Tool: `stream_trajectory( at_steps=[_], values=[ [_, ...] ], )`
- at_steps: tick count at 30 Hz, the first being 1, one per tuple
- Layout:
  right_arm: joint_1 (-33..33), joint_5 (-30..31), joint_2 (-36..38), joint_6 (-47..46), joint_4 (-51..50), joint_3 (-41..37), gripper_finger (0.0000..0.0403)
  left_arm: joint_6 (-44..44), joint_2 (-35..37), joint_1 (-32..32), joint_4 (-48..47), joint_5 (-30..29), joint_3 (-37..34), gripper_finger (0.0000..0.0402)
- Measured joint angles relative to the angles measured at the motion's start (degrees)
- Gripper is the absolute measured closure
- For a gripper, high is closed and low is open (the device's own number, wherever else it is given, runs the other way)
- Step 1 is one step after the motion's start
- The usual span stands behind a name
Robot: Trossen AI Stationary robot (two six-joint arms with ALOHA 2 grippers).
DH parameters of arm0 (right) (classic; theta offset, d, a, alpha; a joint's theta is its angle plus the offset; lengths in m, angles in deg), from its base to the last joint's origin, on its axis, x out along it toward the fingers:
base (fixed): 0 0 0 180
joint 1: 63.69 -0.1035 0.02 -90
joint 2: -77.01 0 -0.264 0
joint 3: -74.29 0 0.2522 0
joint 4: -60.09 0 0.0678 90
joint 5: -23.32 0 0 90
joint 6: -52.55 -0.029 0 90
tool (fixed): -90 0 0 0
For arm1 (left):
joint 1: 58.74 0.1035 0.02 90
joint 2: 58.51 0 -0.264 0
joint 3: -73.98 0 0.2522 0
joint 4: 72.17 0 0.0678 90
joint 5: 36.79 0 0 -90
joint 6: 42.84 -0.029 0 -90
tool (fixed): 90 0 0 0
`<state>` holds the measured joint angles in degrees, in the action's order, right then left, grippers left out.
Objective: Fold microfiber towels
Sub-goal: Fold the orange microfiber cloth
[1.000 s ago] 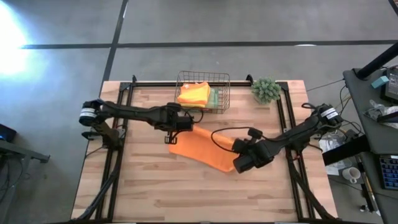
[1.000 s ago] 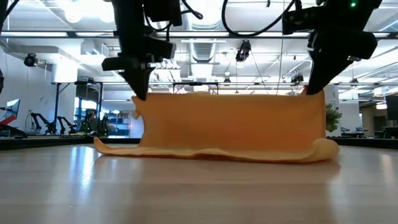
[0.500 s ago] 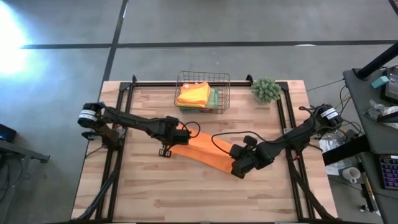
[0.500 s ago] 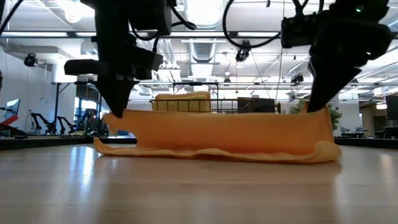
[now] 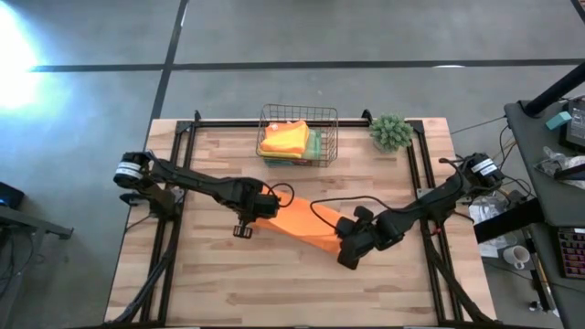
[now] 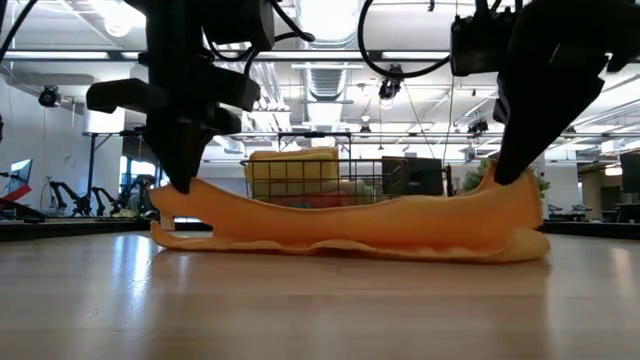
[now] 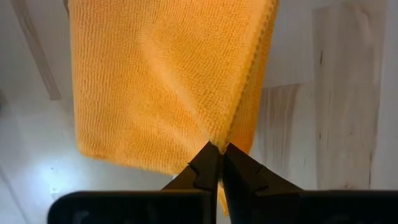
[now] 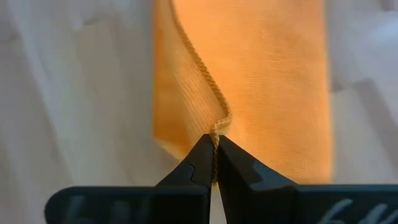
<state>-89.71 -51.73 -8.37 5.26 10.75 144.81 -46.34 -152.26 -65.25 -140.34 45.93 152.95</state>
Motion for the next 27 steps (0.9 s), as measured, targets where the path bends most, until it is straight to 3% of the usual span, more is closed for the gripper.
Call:
stream_trajectory(
  at_steps=[4, 10, 15, 19, 21, 27],
  values=[
    [0.0, -2.5, 0.0, 0.3, 2.3, 0.1, 0.0377, 0.1, 0.0, 0.0, -0.1, 0.4, 0.0, 0.0385],
    [0.0, -3.0, 0.0, -1.3, 2.2, 0.1, 0.0316, 0.2, 0.0, 0.0, -0.4, 2.0, 0.1, 0.0317],
    [0.0, -7.9, 0.8, -2.3, 0.1, 2.1, 0.0275, 0.1, 0.0, 0.0, -10.1, 3.7, 4.2, 0.026],
    [-0.3, -9.5, 2.1, -3.3, -6.7, 5.6, 0.026, -0.2, 1.7, 0.0, -12.4, 3.2, 7.8, 0.0244],
    [-0.4, -8.1, 2.8, -3.3, -9.4, 7.4, 0.0258, -0.3, 3.0, 0.1, -9.7, 3.1, 8.2, 0.0242],
    [1.1, 5.5, 2.7, 2.2, -10.2, 7.8, 0.0264, 1.5, 3.6, 0.7, 7.1, 2.8, 3.5, 0.0242]
  ],
)
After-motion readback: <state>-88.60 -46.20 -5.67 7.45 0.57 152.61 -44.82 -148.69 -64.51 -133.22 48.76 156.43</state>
